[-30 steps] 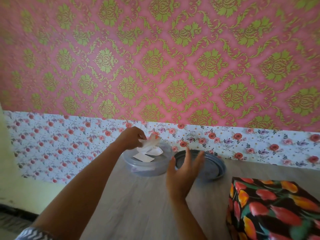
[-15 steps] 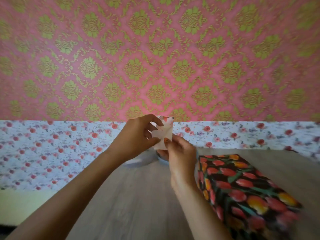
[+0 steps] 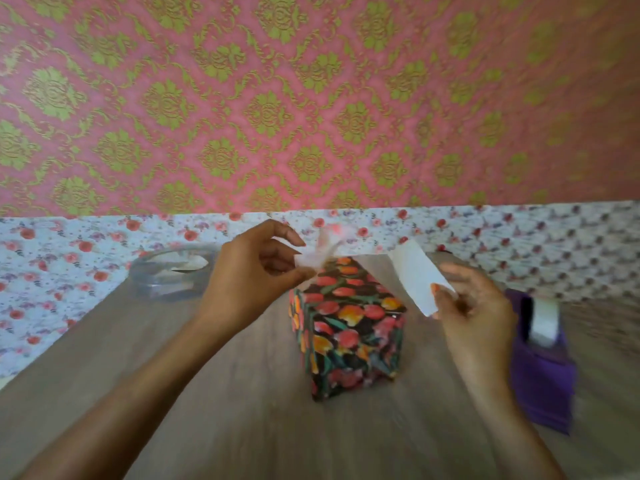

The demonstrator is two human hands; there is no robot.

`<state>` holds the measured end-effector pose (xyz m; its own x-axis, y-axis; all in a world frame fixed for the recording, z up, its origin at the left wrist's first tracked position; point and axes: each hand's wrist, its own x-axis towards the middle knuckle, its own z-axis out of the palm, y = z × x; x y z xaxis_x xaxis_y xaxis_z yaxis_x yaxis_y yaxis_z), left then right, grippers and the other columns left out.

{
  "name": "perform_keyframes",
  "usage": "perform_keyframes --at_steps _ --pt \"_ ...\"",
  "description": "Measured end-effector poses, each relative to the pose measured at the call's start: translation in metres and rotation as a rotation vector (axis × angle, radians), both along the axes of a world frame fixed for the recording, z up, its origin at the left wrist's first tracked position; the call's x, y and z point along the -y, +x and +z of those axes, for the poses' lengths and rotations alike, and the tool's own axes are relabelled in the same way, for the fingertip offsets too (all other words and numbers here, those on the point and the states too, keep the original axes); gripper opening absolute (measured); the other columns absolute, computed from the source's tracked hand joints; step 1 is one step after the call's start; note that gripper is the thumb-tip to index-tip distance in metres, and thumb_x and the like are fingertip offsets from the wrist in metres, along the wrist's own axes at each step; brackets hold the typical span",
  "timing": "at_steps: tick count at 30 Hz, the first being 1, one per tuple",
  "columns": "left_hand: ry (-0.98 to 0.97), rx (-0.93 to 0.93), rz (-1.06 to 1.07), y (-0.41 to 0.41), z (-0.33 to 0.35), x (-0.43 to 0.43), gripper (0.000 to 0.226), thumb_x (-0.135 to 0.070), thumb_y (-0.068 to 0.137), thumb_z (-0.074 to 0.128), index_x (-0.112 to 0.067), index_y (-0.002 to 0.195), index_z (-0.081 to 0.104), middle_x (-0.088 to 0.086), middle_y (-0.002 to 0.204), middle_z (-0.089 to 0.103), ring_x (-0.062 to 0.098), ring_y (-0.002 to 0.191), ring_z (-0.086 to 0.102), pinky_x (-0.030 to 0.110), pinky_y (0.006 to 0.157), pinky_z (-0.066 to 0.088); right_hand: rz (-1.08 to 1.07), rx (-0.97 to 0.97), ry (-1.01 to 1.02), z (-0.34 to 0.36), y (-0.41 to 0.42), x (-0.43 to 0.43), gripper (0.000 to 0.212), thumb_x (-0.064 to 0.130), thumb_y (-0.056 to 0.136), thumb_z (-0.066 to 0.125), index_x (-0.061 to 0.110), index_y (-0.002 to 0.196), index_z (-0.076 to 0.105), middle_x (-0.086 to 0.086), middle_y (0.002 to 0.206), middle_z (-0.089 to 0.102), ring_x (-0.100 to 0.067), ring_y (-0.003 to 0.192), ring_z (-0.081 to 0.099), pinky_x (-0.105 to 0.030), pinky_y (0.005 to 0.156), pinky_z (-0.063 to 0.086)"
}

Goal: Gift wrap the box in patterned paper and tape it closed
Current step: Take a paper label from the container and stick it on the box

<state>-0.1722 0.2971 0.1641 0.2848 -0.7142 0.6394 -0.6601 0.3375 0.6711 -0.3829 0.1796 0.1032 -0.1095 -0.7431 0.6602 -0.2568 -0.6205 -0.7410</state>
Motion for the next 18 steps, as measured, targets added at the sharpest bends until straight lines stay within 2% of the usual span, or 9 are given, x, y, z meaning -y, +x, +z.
perform_keyframes --at_steps 2,4,6,9,13,15,18 --pt "-0.007 0.042 0.020 -0.010 -0.005 0.004 0.031 -0.003 0.070 0.079 -0.025 0.076 0.058 -0.004 0.061 0.066 0.002 0.059 0.062 0.008 0.059 0.047 -0.091 -0.016 0.037 -0.015 -0.024 0.009 0.022 -0.002 0.081 0.063 0.011 0.099 0.065 -0.004 0.081 0.067 -0.030 0.076 0.066 -0.040 0.067 0.053" --pt "-0.024 0.097 0.050 -0.019 -0.008 0.008 0.034 -0.003 0.070 0.079 -0.029 0.073 0.057 -0.008 0.065 0.063 -0.001 0.063 0.062 0.007 0.060 0.047 -0.153 -0.167 0.102 -0.033 -0.041 0.017 0.019 -0.005 0.079 0.062 0.005 0.095 0.068 -0.012 0.086 0.071 -0.031 0.082 0.067 -0.033 0.069 0.048" --pt "-0.045 0.132 0.070 -0.025 -0.011 0.012 0.037 -0.003 0.071 0.078 -0.032 0.072 0.056 -0.010 0.066 0.061 -0.001 0.065 0.061 0.006 0.060 0.046 -0.131 -0.324 0.212 -0.053 -0.047 0.021 0.017 -0.004 0.079 0.063 0.002 0.092 0.071 -0.018 0.091 0.072 -0.032 0.088 0.067 -0.035 0.075 0.049" --pt "-0.039 0.188 0.082 -0.031 -0.015 0.017 0.035 -0.004 0.074 0.076 -0.032 0.074 0.055 -0.010 0.069 0.061 0.005 0.072 0.060 0.006 0.060 0.045 -0.112 -0.523 0.382 -0.082 -0.046 0.016 0.017 0.005 0.085 0.059 0.005 0.093 0.073 -0.015 0.098 0.072 -0.028 0.090 0.067 -0.030 0.079 0.048" --pt "-0.037 0.248 0.075 -0.036 -0.020 0.021 0.038 -0.005 0.075 0.075 -0.037 0.075 0.055 -0.016 0.069 0.060 -0.003 0.071 0.059 0.005 0.061 0.044 -0.109 -0.771 0.487 -0.089 -0.044 0.014 0.022 0.017 0.092 0.051 0.016 0.104 0.069 -0.004 0.108 0.067 -0.020 0.095 0.060 -0.027 0.083 0.045" --pt "-0.021 0.264 0.064 -0.037 -0.023 0.024 0.030 -0.004 0.077 0.074 -0.030 0.077 0.059 -0.016 0.070 0.060 -0.006 0.070 0.059 0.002 0.060 0.042 -0.139 -0.850 0.437 -0.085 -0.045 0.012 0.020 0.019 0.090 0.053 0.019 0.099 0.071 -0.002 0.107 0.066 -0.019 0.097 0.056 -0.029 0.088 0.046" --pt "-0.024 0.280 0.067 -0.037 -0.025 0.029 0.023 -0.005 0.078 0.073 -0.025 0.081 0.062 -0.010 0.070 0.063 -0.002 0.071 0.059 0.002 0.060 0.041 -0.113 -0.786 0.250 -0.078 -0.047 0.006 0.016 0.019 0.088 0.055 0.022 0.089 0.071 0.002 0.097 0.068 -0.018 0.092 0.057 -0.032 0.084 0.048"
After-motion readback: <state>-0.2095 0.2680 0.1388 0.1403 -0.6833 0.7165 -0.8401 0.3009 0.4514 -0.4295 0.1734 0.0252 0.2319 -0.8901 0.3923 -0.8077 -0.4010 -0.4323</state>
